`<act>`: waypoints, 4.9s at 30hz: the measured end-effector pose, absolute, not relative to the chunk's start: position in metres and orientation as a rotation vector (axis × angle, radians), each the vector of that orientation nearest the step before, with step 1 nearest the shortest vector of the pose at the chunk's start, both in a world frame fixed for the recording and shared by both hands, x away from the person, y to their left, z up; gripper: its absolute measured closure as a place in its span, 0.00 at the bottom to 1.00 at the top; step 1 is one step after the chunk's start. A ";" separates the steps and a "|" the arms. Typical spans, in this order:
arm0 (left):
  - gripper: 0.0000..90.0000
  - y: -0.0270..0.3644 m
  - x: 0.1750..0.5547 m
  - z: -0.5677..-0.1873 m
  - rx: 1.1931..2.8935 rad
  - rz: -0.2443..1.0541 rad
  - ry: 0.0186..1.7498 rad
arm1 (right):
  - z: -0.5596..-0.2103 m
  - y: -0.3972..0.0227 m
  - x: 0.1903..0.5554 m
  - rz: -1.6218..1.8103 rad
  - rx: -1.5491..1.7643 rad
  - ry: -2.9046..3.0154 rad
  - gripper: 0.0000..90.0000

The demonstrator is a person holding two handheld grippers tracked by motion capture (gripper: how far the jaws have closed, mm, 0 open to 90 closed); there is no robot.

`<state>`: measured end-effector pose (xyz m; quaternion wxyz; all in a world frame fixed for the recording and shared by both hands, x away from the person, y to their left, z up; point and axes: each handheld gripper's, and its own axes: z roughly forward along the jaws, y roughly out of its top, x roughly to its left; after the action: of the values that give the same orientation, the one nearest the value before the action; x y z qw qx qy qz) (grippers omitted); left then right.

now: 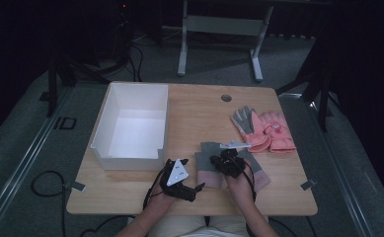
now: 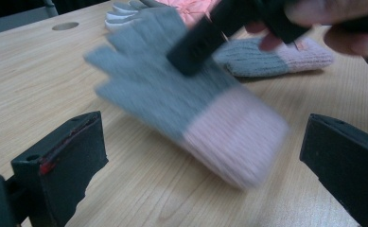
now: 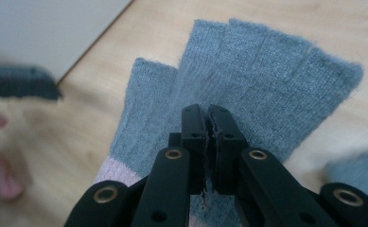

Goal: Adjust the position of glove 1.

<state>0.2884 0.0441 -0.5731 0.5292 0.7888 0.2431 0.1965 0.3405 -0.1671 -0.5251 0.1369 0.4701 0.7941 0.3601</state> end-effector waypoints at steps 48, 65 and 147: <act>0.01 0.044 0.289 -0.573 1.884 0.474 0.584 | -0.539 -0.298 0.366 0.857 1.039 2.488 0.71; 0.01 0.044 0.289 -0.573 1.886 0.476 0.587 | -0.528 -0.287 0.349 0.826 1.147 2.431 0.95; 0.01 0.044 0.288 -0.573 1.888 0.486 0.592 | -0.546 -0.318 0.322 0.782 1.305 2.313 0.85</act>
<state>0.2881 0.0435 -0.5731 0.5246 0.7890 0.2472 0.2031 0.3217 -0.3176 -0.5457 0.1855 0.4632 0.8209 0.2777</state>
